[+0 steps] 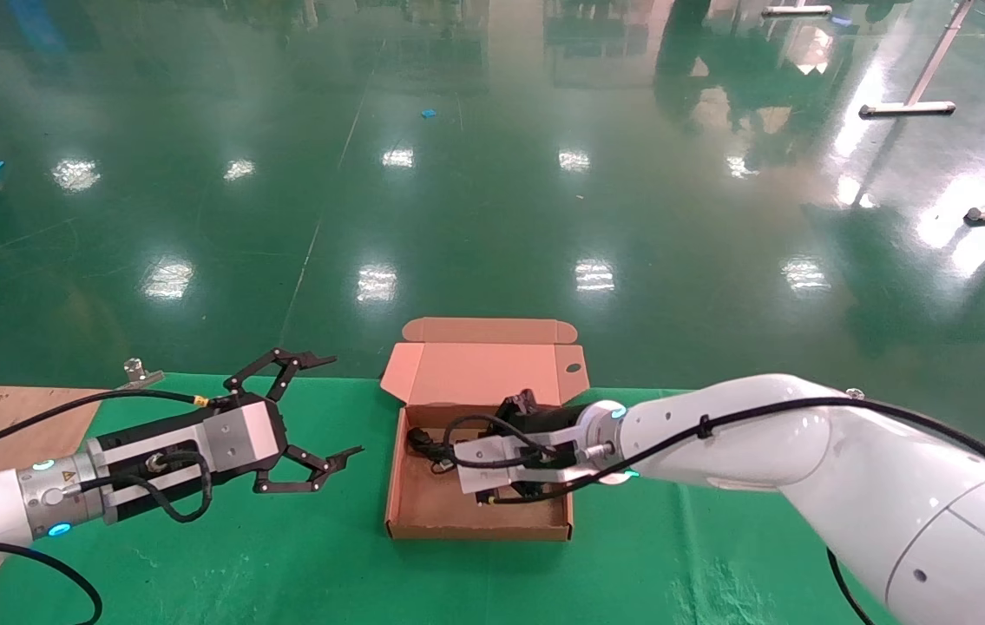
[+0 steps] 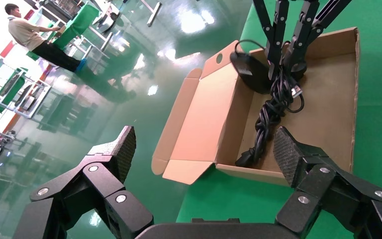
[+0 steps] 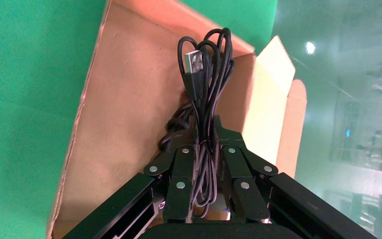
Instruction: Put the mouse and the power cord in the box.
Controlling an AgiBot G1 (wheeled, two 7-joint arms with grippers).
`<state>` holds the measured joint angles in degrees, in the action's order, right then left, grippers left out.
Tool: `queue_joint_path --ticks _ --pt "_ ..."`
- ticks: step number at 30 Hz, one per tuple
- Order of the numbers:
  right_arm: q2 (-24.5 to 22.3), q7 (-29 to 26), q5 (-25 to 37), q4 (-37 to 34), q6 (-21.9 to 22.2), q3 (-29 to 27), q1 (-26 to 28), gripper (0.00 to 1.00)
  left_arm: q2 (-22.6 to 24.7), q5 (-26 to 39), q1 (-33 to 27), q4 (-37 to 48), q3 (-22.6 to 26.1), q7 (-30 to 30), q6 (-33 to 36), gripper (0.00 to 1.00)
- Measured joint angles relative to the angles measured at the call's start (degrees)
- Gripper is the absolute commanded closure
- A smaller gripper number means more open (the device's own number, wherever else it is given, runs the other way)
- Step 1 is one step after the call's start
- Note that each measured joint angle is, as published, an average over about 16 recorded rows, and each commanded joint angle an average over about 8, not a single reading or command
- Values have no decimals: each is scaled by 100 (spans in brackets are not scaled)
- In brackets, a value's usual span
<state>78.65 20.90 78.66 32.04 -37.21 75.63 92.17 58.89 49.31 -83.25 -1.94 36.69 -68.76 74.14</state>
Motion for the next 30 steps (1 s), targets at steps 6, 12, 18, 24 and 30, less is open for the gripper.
queue_joint_path --ticks 6,12,18,24,30 --pt "-4 -130 -95 26 150 227 -94 41 5 -9 -8 53 -4 -25 23 0" --pt "-7 -208 -168 28 221 332 -147 0 7 -16 -14 80 -6 -37 36 0" --pt "-8 -226 -189 21 240 352 -163 0 6 -19 -14 87 -6 -40 40 0" --pt "-25 -208 -178 35 220 328 -153 0 5 -14 -12 70 -7 -26 37 0" --pt "-100 -251 -227 107 120 205 -193 0 -49 -28 38 -100 -53 158 59 0"
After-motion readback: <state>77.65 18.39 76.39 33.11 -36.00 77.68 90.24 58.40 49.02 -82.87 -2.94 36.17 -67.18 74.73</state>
